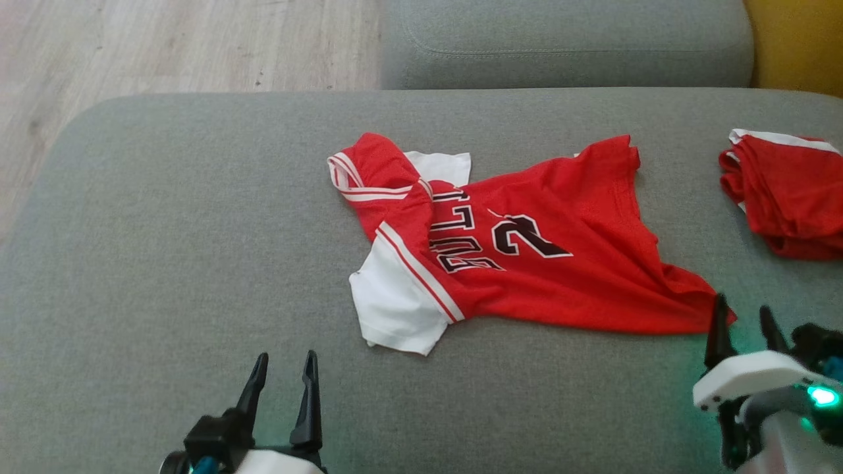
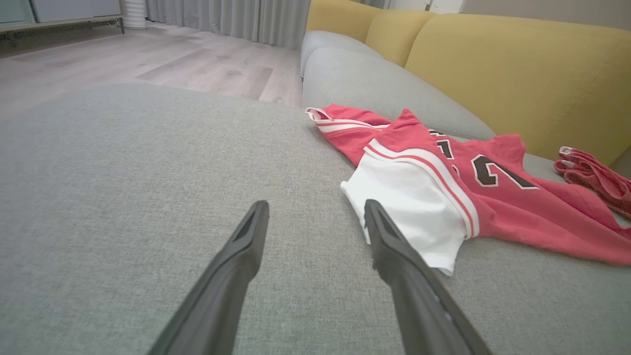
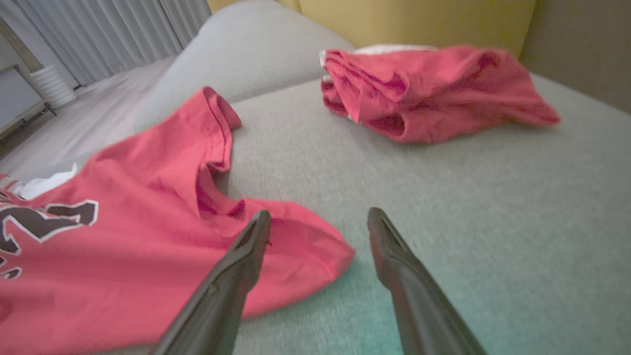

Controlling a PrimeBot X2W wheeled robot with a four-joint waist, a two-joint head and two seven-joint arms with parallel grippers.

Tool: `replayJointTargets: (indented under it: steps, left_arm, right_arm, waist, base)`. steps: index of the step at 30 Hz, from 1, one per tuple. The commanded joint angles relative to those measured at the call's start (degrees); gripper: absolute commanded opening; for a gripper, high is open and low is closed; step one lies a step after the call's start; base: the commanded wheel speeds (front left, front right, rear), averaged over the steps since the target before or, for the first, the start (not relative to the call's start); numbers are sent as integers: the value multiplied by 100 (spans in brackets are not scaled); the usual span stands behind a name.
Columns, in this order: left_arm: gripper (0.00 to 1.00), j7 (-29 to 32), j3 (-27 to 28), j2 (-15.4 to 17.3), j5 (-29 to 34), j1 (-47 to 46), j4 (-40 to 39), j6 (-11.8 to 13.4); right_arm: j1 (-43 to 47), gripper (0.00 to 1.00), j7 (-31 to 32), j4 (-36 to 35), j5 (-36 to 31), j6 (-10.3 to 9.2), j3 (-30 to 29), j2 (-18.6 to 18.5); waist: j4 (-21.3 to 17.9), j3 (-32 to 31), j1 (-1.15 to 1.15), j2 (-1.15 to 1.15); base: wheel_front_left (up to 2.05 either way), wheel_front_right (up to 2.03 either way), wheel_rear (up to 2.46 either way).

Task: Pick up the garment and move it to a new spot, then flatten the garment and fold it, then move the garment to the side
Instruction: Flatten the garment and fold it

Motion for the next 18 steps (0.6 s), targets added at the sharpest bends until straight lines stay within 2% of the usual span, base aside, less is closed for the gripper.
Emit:
replayJointTargets:
  steps: [1, 8, 14, 18]
  left_arm:
    - [100, -15, 170, 67, 14, -299, -128, -23]
    - [100, 237, -256, -128, 235, -1104, 184, -303]
    - [100, 378, -438, -419, 245, -2018, 1046, -537]
    - [100, 386, -439, -552, 154, -2535, 1743, -606]
  right_arm:
    - [-115, 100, -77, -263, -20, -4, 170, -25]
    - [27, 100, 262, -1510, -16, -4, 479, -24]
    - [153, 100, 750, -2454, 146, -4, 885, -24]
    - [234, 100, 951, -2861, 232, -4, 1033, -24]
  waist:
    - [-23, 3, 1, 0]
    - [-242, 152, 1, 0]
    - [-548, 434, 1, 0]
    - [-739, 613, 1, 0]
  base:
    - [0, 0, 0]
    - [0, 0, 0]
    - [0, 0, 0]
    - [0, 0, 0]
